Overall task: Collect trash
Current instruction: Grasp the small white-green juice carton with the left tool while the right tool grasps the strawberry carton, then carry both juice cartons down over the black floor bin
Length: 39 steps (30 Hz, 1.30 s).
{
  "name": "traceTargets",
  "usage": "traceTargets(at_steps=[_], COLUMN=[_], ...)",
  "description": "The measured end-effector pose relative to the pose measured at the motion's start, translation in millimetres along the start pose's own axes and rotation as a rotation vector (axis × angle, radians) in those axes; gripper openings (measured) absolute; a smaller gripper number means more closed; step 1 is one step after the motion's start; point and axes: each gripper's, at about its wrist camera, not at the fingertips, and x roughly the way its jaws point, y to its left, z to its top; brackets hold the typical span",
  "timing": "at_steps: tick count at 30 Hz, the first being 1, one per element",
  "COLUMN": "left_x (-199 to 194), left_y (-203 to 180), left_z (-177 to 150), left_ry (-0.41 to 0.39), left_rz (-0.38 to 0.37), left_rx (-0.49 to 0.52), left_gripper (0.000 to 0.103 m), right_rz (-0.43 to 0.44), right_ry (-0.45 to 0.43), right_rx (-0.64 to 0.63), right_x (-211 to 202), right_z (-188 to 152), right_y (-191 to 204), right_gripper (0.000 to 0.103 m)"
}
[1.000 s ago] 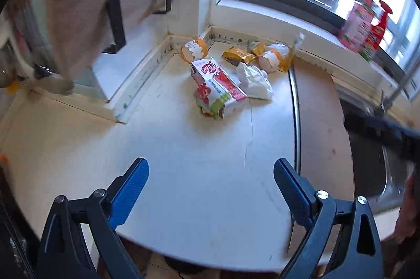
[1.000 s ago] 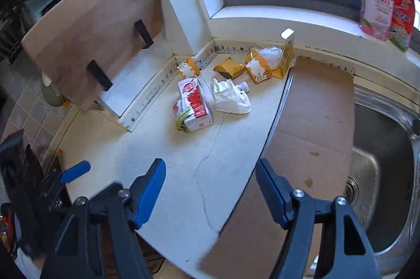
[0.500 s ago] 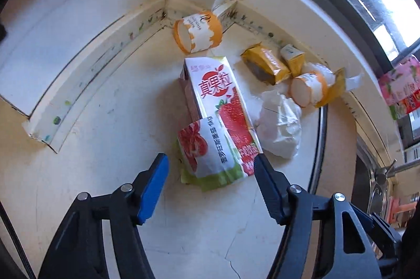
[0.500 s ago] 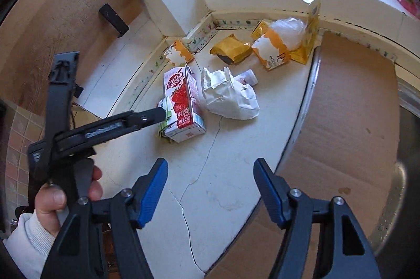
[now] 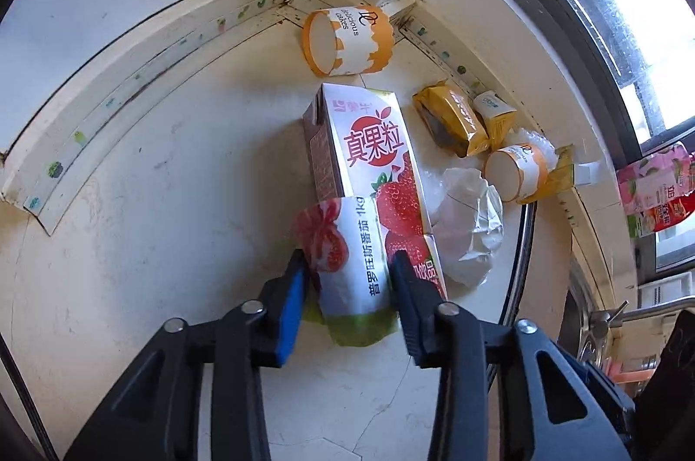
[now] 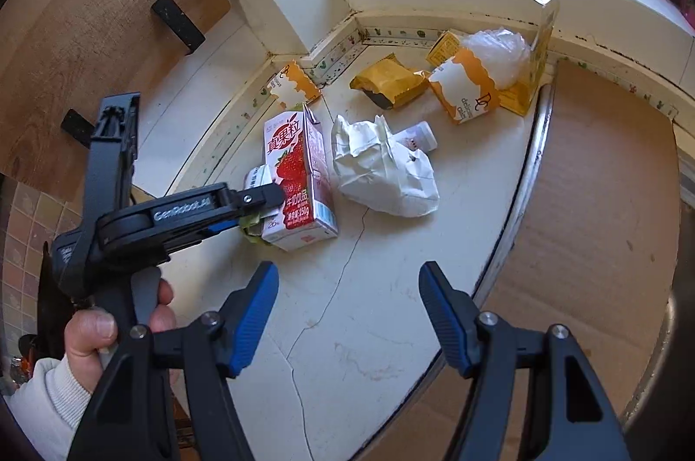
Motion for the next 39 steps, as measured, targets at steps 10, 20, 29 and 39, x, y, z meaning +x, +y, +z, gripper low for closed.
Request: traceTargets(at_steps=[10, 20, 29, 39], left_x=[-43.9, -99.3, -132.3, -147.7], left_y=[22.9, 65.4, 95.9, 90.7], left_z=[-27.6, -100.4, -127.1, -131.2], left_ry=[-0.031, -0.004, -0.035, -0.055], left_rz=[0.075, 0.197, 0.239, 0.209], left_rx=[0.018, 0.029, -0.037, -0.009], left_gripper=[0.019, 0.019, 0.019, 0.019], right_rz=[-0.047, -0.083, -0.190, -0.150], right_ry=[-0.005, 0.035, 0.053, 0.066], right_rx=[-0.146, -0.204, -0.237, -0.200], right_x=[38.4, 77.6, 108.9, 91.2], right_z=[8.5, 18.1, 26.3, 5.4], right_y=[33.8, 60.7, 77.0, 77.4], right_gripper=[0.068, 0.068, 0.068, 0.054])
